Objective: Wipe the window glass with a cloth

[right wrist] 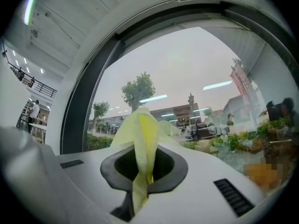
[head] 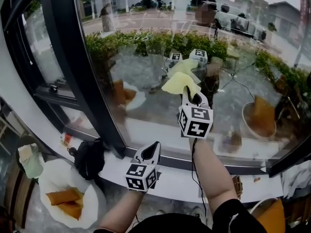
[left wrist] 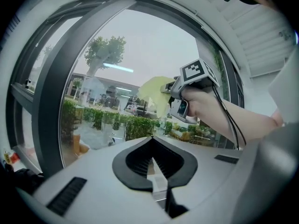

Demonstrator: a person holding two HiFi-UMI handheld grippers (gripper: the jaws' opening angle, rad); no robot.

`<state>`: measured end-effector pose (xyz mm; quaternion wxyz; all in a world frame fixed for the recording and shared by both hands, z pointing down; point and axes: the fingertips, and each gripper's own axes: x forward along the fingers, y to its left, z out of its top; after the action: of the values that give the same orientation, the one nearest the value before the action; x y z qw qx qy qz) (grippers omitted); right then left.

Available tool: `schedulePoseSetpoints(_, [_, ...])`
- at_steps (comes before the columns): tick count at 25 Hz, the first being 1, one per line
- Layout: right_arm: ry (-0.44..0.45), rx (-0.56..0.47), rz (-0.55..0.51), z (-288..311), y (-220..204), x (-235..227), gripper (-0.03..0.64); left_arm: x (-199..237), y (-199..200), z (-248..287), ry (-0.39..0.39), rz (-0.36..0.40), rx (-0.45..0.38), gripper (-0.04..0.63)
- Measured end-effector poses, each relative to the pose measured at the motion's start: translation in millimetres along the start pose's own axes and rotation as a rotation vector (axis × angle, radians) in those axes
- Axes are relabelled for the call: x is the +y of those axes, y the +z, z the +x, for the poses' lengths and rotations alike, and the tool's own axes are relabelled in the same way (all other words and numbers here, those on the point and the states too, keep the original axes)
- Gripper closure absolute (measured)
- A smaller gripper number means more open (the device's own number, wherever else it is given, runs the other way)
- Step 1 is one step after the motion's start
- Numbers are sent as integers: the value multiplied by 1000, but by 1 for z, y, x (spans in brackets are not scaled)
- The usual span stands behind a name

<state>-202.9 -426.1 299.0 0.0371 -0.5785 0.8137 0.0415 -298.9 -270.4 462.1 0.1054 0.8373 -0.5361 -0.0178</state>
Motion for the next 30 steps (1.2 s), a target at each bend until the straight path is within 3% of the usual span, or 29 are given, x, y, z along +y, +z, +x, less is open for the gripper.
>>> schedulePoseSetpoints(13, [-122,22,8,-87,-13,-68,584,-53,-9,6,-114,10,18,589])
schedulePoseSetpoints(20, [-208,43,22,-152,-23,-127,584,-103,-19,15,-173,10,41,589])
schedulePoseSetpoints(30, [-264,107,49,-244,-53,-200,584,-179,-39,27,-199,-8,76,589])
